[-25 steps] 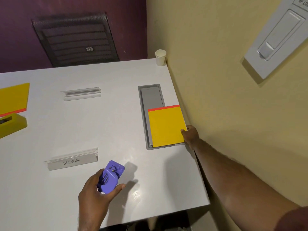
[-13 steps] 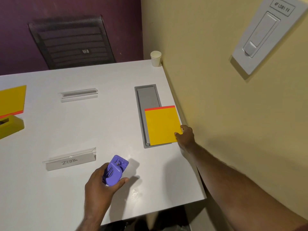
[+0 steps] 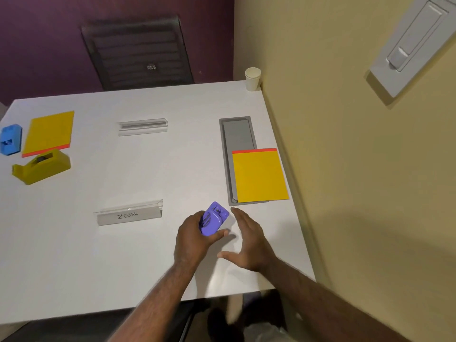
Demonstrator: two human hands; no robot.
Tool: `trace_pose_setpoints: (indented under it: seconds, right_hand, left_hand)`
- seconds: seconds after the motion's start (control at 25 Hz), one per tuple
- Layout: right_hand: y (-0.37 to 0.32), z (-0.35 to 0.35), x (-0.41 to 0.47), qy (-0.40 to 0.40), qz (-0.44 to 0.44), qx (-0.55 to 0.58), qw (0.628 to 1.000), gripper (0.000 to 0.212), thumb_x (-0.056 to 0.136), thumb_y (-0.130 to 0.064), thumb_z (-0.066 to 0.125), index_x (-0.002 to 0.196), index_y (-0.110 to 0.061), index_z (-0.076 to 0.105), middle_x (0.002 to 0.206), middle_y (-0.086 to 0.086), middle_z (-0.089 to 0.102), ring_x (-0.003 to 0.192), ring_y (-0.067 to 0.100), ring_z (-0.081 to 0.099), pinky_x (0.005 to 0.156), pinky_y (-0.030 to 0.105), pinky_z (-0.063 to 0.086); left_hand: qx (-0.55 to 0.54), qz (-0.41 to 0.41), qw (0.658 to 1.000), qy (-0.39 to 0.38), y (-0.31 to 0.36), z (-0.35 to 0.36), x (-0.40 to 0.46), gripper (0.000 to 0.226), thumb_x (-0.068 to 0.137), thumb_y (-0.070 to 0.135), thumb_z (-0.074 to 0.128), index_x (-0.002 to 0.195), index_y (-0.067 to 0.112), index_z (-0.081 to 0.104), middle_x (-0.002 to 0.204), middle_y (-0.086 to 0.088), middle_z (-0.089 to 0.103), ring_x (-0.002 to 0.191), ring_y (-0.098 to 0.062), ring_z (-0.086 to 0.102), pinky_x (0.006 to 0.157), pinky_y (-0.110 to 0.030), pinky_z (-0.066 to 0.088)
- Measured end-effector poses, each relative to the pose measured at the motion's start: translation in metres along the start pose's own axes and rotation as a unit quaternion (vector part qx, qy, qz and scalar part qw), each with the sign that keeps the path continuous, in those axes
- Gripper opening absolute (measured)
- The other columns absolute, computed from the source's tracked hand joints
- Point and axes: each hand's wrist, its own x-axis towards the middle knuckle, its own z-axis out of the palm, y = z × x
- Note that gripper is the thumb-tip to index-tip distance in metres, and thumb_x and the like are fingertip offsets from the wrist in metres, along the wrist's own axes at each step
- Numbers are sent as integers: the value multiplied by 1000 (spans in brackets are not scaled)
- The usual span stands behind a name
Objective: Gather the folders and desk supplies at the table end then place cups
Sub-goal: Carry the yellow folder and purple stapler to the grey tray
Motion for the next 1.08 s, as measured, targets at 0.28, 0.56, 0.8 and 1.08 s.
trace_pose_setpoints:
  seconds: [0.28,0.56,0.8,1.08]
  right_hand:
    - [-17,10,3,95,29,-22,995,100,59,-43,85,139,0,44,143,13,50,131,27,49,106,39,44]
    - [-12,0,3,101,61,32,993,84,66,-39,78,136,-3,48,129,8,59,117,22,58,96,40,51]
    - [25,-13,2,200,171,19,965,102,55,-32,92,136,8,45,134,19,57,123,32,57,100,38,49]
    - [76,-18,24,234,369,-24,899,88,54,-45,86,126,-6,53,118,10,63,112,33,53,94,39,43]
  left_hand:
    - [-5,-1,1000,-2,18,25,-5,34,62,43,84,85,27,64,74,10,66,70,-7,60,64,-31,52]
    - [-20,23,999,-27,26,37,-9,32,65,44,84,88,37,62,77,19,65,72,-5,62,60,-10,47]
    - [-30,-1,994,-104,13,33,-3,91,72,63,64,147,19,35,149,3,41,133,-14,42,110,-32,34]
    - [127,-26,982,-138,-46,25,-5,91,83,57,62,152,16,20,161,-3,19,148,-18,15,120,-37,15]
